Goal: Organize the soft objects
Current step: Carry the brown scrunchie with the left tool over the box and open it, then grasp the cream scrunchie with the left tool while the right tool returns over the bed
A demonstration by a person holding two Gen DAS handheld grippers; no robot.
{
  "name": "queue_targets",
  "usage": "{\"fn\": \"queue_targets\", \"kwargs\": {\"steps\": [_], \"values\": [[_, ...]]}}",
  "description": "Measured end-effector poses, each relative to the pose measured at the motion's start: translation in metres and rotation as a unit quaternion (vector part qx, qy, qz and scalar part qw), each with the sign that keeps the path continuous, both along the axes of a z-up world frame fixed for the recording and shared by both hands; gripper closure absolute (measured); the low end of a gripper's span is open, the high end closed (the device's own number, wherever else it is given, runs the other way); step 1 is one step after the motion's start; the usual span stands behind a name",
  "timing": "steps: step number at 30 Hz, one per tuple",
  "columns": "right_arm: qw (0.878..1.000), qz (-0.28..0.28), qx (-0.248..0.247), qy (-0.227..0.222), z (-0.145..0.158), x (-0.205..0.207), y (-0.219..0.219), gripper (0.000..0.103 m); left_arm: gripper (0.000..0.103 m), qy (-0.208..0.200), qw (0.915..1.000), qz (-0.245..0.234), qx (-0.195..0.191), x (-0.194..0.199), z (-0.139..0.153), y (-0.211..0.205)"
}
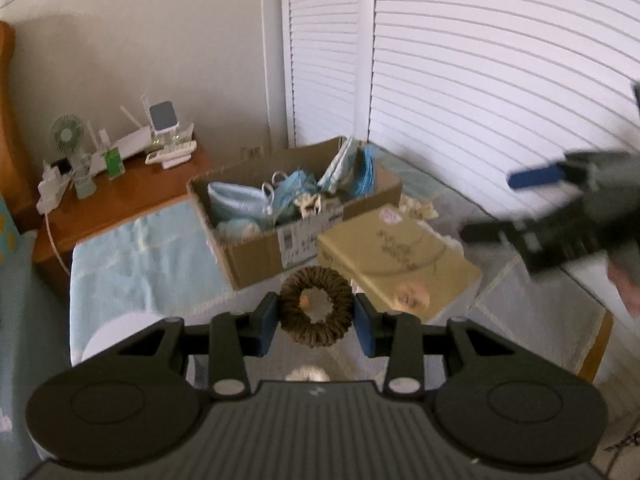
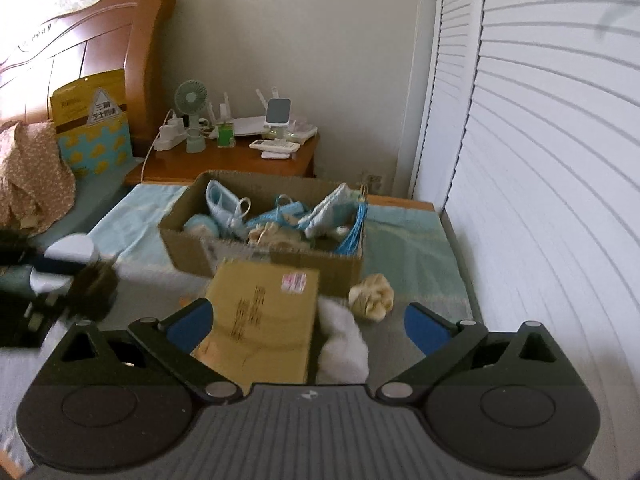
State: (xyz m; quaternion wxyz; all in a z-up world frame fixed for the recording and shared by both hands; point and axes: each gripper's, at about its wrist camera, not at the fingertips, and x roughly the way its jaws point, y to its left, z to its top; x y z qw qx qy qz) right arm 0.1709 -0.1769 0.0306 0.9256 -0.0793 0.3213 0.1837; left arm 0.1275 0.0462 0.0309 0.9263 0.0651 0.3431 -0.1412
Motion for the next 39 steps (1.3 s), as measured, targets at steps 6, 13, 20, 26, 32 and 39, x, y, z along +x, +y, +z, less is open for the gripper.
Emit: {"fn": "queue_targets", "kwargs": {"steps": [6, 13, 20, 26, 32, 39], "values": [[1.0, 0.002, -0.014, -0.011, -0.005, -0.023, -0.004, 0.0, 0.064, -0.017, 0.9997, -0.006, 0.014, 0.03, 0.011, -0.01], [1.0, -0.008, -0.009, -0.008, -0.008, -0.024, -0.015, 0.0, 0.063, -0.023, 0.9997, 0.003, 0.009, 0.084, 0.02, -0.015], [1.0, -0.015, -0.009, -0.006, -0.01, -0.022, -0.023, 0.0, 0.03, -0.027, 0.9991, 0.026, 0.021, 0.121, 0.014, -0.02], [1.0, -0.018, -0.005, -0.003, -0.012, -0.022, -0.027, 0.0, 0.007, -0.045, 0.9985, 0.03, 0.01, 0.109, 0.015, -0.019], [1.0, -0.02, 0.003, -0.004, -0.011, -0.026, -0.028, 0.0, 0.003, -0.057, 0.9979, 0.027, 0.012, 0.078, 0.019, -0.023], [1.0, -0.021, 0.003, -0.006, -0.013, -0.042, -0.03, 0.0, 0.002, -0.071, 0.9969, 0.032, 0.01, 0.028, 0.017, -0.028]]}}
